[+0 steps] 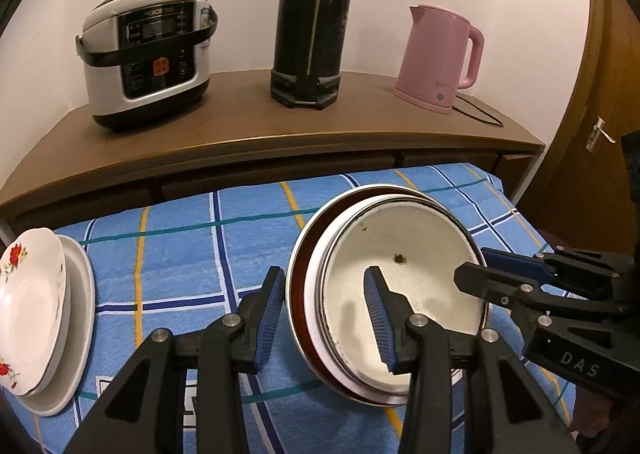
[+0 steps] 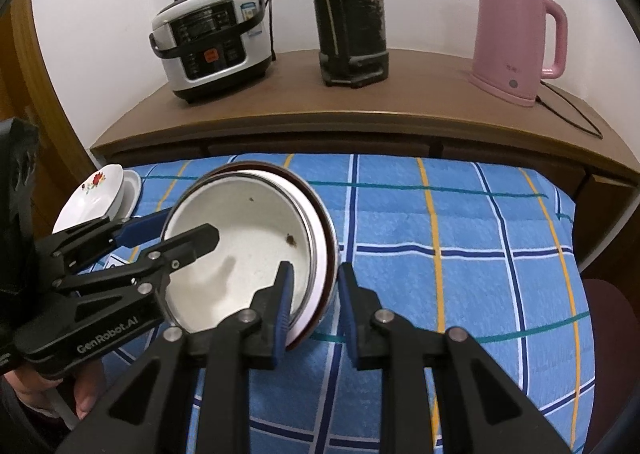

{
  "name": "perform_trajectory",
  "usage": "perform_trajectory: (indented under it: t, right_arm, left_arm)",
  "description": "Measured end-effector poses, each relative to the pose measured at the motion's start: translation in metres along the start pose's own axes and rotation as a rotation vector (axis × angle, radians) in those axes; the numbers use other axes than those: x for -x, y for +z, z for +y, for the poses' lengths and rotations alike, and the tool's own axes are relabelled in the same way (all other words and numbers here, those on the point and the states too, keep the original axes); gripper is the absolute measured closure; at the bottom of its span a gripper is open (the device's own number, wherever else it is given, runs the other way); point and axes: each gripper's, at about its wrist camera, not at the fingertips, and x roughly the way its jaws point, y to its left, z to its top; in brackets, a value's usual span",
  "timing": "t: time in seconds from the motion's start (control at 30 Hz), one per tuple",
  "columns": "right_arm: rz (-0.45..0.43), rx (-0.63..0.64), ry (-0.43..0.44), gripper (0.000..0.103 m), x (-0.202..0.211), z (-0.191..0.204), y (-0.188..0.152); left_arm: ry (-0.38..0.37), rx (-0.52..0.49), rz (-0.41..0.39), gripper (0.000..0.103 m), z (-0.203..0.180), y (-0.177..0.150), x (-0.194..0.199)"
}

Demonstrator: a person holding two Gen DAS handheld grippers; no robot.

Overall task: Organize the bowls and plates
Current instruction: 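Lift the bowl stack with both grippers and carry it toward the flowered plates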

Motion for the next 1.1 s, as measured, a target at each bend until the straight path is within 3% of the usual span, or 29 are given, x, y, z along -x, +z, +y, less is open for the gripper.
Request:
perform_trajectory:
  t: [0.83,1.1]
  right_arm:
    - [0.017,0.029,0.034,0.08,-0.012,0.025,0.012]
    - [0.022,0.06,0.077,0.08,-0.016,0.052,0.015]
  left_arm:
    - [0.024,0.084,-0.011,0.059,0.033,-0.003,0.01]
    - [0.062,0.101,-0.027,0.059,0.05,-0.008,0.037]
